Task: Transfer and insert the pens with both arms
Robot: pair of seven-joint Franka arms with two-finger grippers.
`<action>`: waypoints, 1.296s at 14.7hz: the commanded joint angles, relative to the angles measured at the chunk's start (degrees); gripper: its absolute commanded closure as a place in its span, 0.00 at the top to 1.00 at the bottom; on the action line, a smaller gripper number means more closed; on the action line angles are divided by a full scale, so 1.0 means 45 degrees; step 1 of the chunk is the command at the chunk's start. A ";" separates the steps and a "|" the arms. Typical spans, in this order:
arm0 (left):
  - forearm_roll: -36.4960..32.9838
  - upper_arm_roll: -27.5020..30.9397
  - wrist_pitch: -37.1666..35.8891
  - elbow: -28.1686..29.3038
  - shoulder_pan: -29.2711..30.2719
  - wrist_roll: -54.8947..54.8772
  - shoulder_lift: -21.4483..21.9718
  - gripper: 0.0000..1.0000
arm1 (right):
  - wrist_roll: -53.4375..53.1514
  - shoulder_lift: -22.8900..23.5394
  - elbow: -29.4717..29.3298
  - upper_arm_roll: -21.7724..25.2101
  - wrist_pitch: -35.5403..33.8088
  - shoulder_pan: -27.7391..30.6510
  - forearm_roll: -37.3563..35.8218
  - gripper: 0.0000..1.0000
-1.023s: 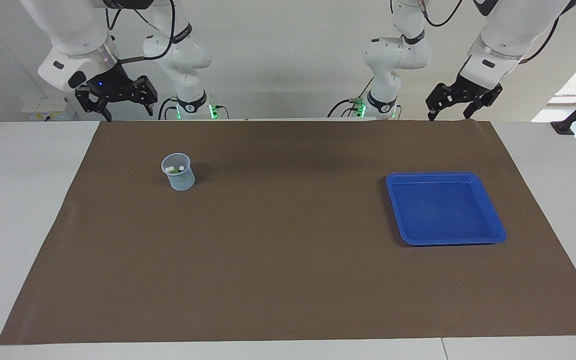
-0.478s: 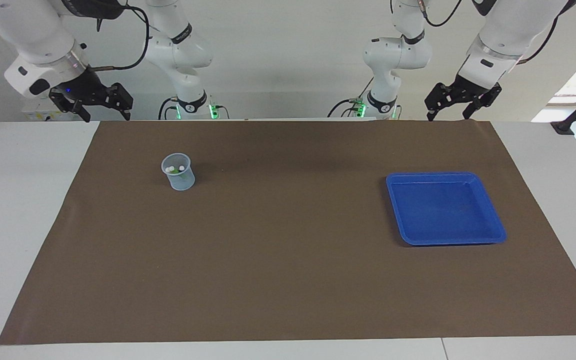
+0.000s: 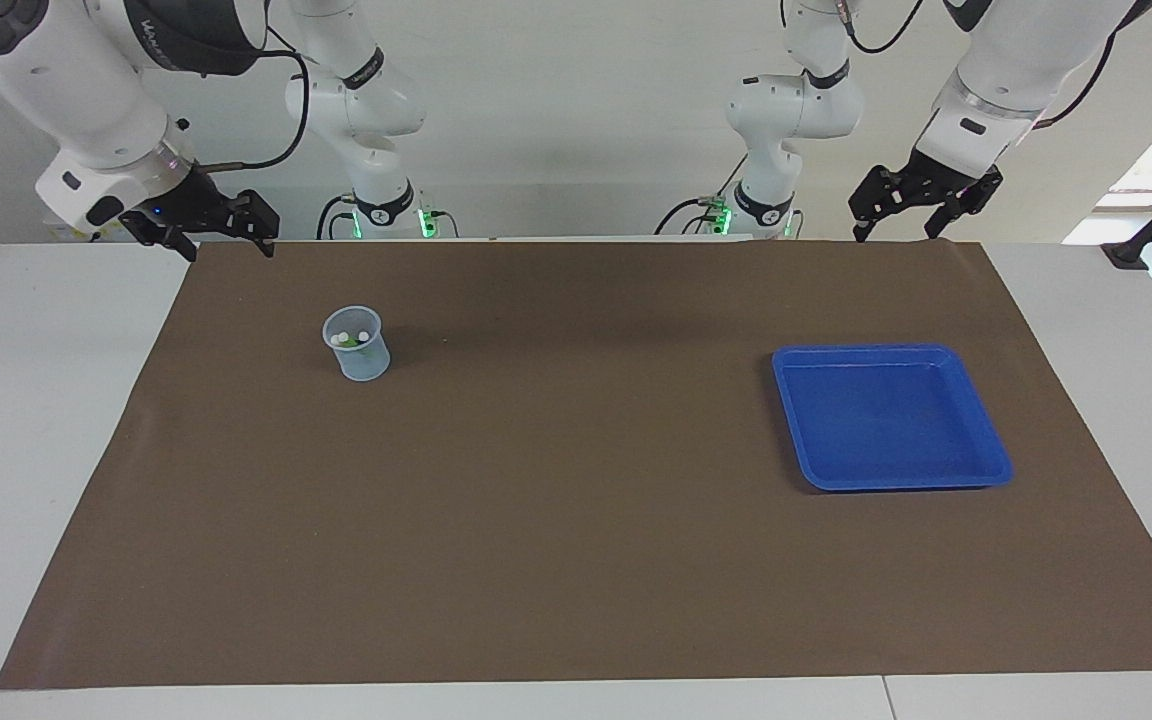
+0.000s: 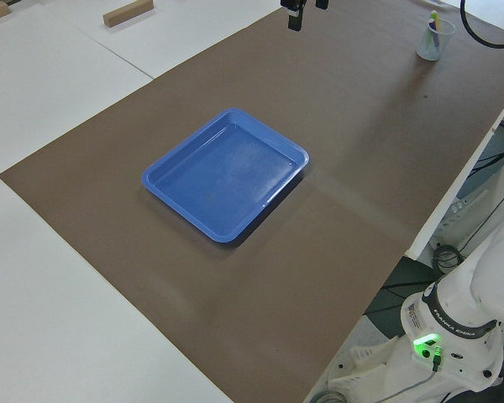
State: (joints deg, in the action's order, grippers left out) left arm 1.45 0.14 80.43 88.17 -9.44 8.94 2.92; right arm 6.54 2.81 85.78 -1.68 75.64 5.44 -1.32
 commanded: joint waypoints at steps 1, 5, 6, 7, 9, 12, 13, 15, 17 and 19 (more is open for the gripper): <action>-0.0089 0.0008 0.0173 0.0133 0.0007 -0.0034 0.0112 1.00 | -0.0164 -0.0233 0.0157 -0.0037 0.0261 0.0042 0.0059 1.00; -0.0069 -0.0011 0.0192 0.0152 0.0046 -0.0074 0.0170 1.00 | -0.0047 -0.0331 0.0275 -0.0153 0.0338 -0.0036 -0.0019 1.00; -0.0069 -0.0011 0.0192 0.0172 0.0046 -0.0054 0.0170 1.00 | -0.0008 -0.0331 0.0294 -0.0174 0.0397 -0.0036 0.0000 1.00; -0.0069 -0.0011 0.0192 0.0191 0.0046 -0.0035 0.0190 1.00 | 0.0012 -0.0350 0.0313 -0.0174 0.0339 -0.0056 0.0039 1.00; -0.0069 -0.0011 0.0154 0.0191 0.0046 0.0005 0.0287 1.00 | -0.0008 -0.0448 0.0411 -0.0174 0.0280 -0.0153 0.0078 1.00; -0.0069 0.0009 0.0076 0.0191 0.0046 -0.0034 0.0385 1.00 | -0.0008 -0.0448 0.0391 -0.0174 0.0338 -0.0153 0.0059 1.00; -0.0069 0.0028 0.0095 0.0211 0.0065 -0.0034 0.0385 1.00 | -0.0008 -0.0448 0.0411 -0.0174 0.0300 -0.0153 0.0059 1.00; -0.0069 0.0028 0.0095 0.0250 0.0066 -0.0054 0.0385 1.00 | -0.0027 -0.0429 0.0391 -0.0135 0.0358 -0.0347 -0.0077 1.00; -0.0069 0.0028 0.0114 0.0289 0.0046 -0.0112 0.0424 1.00 | -0.0027 -0.0390 0.0353 -0.0096 0.0320 -0.0485 -0.0097 1.00; -0.0069 0.0028 0.0134 0.0309 0.0046 -0.0132 0.0444 1.00 | -0.0027 -0.0390 0.0294 0.0214 0.0261 -0.0834 0.0000 1.00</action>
State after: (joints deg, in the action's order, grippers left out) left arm 1.45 0.26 80.45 88.20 -9.37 8.96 3.70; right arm 6.54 2.10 85.86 -2.20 76.21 3.23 -1.33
